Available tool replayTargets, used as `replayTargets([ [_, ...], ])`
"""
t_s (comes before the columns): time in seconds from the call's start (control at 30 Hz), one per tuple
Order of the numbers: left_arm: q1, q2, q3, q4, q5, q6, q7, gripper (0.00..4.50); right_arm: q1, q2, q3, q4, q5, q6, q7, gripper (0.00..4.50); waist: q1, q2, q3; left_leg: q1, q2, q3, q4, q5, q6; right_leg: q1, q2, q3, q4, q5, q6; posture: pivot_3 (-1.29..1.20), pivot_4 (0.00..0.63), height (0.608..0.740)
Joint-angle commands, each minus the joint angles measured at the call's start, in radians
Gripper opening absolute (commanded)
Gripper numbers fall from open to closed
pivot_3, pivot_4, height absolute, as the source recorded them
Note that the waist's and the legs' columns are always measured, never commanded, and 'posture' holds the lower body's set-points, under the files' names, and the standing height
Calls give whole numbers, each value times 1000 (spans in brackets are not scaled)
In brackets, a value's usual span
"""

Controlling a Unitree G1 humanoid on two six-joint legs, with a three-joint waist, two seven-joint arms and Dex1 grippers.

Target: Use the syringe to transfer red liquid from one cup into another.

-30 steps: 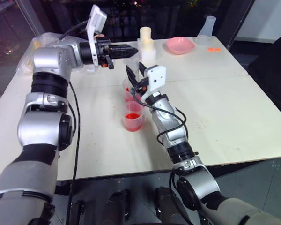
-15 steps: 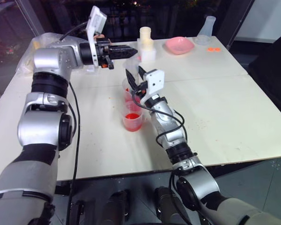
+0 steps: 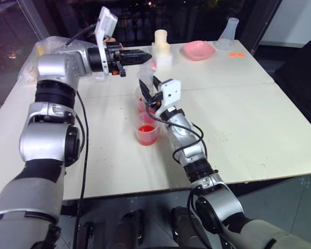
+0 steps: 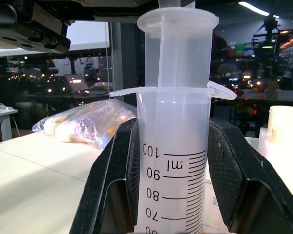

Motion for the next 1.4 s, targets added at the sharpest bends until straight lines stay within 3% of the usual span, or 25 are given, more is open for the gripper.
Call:
replayTargets([
  [0.03, -42, 30, 30, -93, -8, -35, -11, 385, 2, -8, 12, -39, -12, 28, 8, 1375, 0, 0, 0, 0, 0, 0, 0, 0, 0, 0, 0, 0, 0, 0, 0, 0, 150, 740],
  [0.27, 25, 46, 17, -167, -12, -12, -40, 2363, -18, -25, 3, -132, -4, 67, 0, 1375, 0, 0, 0, 0, 0, 0, 0, 0, 0, 0, 0, 0, 0, 0, 0, 0, 150, 740],
  [0.57, 55, 74, 34, -189, -11, -6, -16, 2363, -28, -21, 1, -199, 2, 111, -2, 1375, 0, 0, 0, 0, 0, 0, 0, 0, 0, 0, 0, 0, 0, 0, 0, 0, 150, 740],
  [1.0, 77, 210, 103, -147, -17, -31, 32, 2363, -77, -26, -22, -233, 26, 153, -5, 1375, -1, 0, 0, 0, 0, 0, 0, 0, 0, 0, 0, 0, 0, 0, 0, 0, 150, 740],
  [1.4, 95, 179, 118, -125, -22, -58, 49, 2363, -117, -95, -55, -645, 278, 638, 113, 1375, 6, 0, 0, -1, 0, -1, 1, 0, 0, 0, -1, -1, 0, 0, 0, 0, 150, 740],
])
